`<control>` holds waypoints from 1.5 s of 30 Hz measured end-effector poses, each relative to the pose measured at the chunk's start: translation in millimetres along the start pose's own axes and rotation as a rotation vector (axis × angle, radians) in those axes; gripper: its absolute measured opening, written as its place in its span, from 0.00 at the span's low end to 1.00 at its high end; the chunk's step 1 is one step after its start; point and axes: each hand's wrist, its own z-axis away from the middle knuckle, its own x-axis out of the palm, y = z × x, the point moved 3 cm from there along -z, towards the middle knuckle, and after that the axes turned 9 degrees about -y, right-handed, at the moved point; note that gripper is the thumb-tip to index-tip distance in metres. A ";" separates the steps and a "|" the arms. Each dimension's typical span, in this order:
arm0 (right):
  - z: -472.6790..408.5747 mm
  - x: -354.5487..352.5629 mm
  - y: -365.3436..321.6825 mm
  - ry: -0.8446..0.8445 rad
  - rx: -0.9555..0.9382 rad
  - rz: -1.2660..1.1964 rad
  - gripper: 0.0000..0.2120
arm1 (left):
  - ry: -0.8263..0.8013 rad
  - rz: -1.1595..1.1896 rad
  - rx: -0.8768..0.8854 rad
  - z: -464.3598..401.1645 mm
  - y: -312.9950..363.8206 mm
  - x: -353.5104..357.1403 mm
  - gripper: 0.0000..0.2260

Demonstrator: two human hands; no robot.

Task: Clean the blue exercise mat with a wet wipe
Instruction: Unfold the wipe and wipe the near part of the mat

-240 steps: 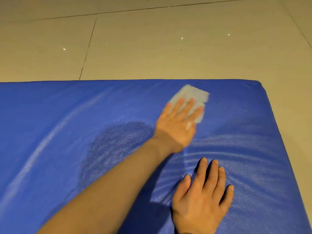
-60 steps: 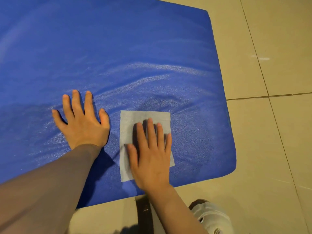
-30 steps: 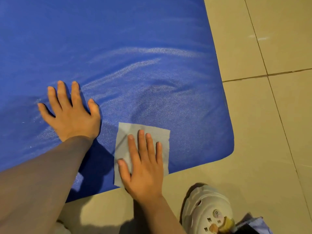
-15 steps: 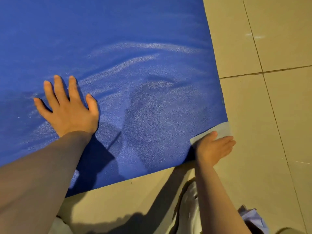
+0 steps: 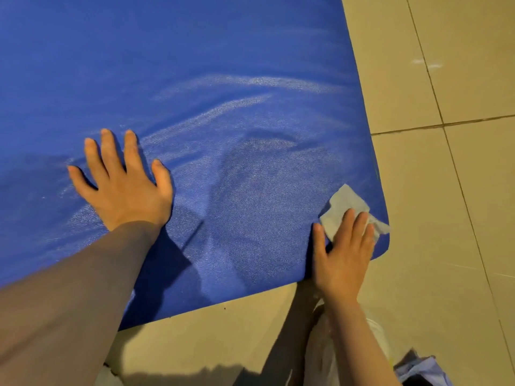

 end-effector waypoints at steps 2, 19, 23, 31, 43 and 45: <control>-32.6 -7.9 -0.6 -0.032 0.027 0.029 0.42 | -0.005 -0.001 0.002 0.7 1.1 -0.3 0.27; -9.5 30.1 -104.4 -0.144 -0.669 0.057 0.33 | -0.034 0.007 -0.023 2.7 4.5 -6.1 0.26; -94.6 -3.7 -29.6 -0.115 -0.368 0.221 0.38 | -0.032 0.015 -0.017 2.2 4.9 -5.9 0.26; -31.4 23.2 -99.0 -0.140 -0.619 0.146 0.32 | -0.033 0.026 -0.007 1.8 4.6 -5.9 0.26; 8.2 47.6 -113.2 -0.091 -0.783 0.184 0.34 | -0.247 -0.121 -0.023 -3.3 7.0 -12.4 0.28; 6.5 46.6 -114.7 -0.079 -0.783 0.196 0.32 | -0.493 -0.241 -0.049 -12.7 4.0 -28.0 0.30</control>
